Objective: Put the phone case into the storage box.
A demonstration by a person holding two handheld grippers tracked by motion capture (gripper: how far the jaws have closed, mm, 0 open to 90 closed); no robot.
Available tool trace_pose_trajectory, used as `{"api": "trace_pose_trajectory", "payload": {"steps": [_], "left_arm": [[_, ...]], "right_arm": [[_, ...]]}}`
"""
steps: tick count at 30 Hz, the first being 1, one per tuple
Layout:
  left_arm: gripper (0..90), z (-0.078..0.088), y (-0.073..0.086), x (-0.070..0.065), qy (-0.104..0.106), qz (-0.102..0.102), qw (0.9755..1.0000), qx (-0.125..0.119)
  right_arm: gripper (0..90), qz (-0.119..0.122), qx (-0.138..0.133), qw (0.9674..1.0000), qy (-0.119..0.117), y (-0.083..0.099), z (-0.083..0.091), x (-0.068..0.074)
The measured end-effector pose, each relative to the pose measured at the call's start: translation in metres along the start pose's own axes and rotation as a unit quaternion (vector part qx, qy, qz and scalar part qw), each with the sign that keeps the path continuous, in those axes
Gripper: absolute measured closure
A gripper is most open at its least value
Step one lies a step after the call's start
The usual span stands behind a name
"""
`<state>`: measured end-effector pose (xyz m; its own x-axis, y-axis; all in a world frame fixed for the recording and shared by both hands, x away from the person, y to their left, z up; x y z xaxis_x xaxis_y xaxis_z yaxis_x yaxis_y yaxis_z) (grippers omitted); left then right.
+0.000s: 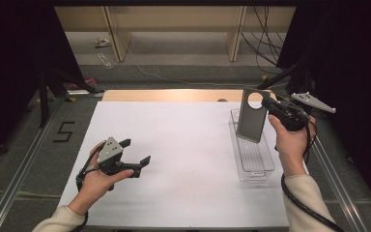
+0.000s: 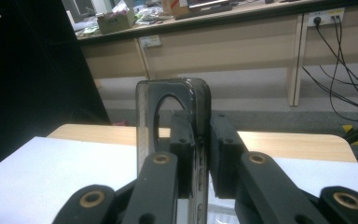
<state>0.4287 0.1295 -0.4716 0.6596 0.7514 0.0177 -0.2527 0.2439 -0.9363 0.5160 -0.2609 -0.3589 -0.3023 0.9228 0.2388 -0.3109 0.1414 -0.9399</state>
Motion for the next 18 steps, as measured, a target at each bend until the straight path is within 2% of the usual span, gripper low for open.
{"api": "trace_pose_trajectory", "payload": {"steps": [18], "left_arm": [[6.0,-0.0001,0.0001,0.0001,0.0,-0.001,1.0,0.0]], "right_arm": [[81.8,0.01,-0.002,0.9999,0.005,0.0023,-0.0025,-0.0005]]}}
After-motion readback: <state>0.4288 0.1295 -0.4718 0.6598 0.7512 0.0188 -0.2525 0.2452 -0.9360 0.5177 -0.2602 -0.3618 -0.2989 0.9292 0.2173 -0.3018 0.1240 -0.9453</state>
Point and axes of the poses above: each handheld gripper's, and its own axes: z roughly backward along the jaws, y roughly out of its underside, x roughly to its left, the point moved 10 cm from there along -z, roughly forward along the jaws, and after that the axes turned 3 degrees about -z, right-handed, at the moved point
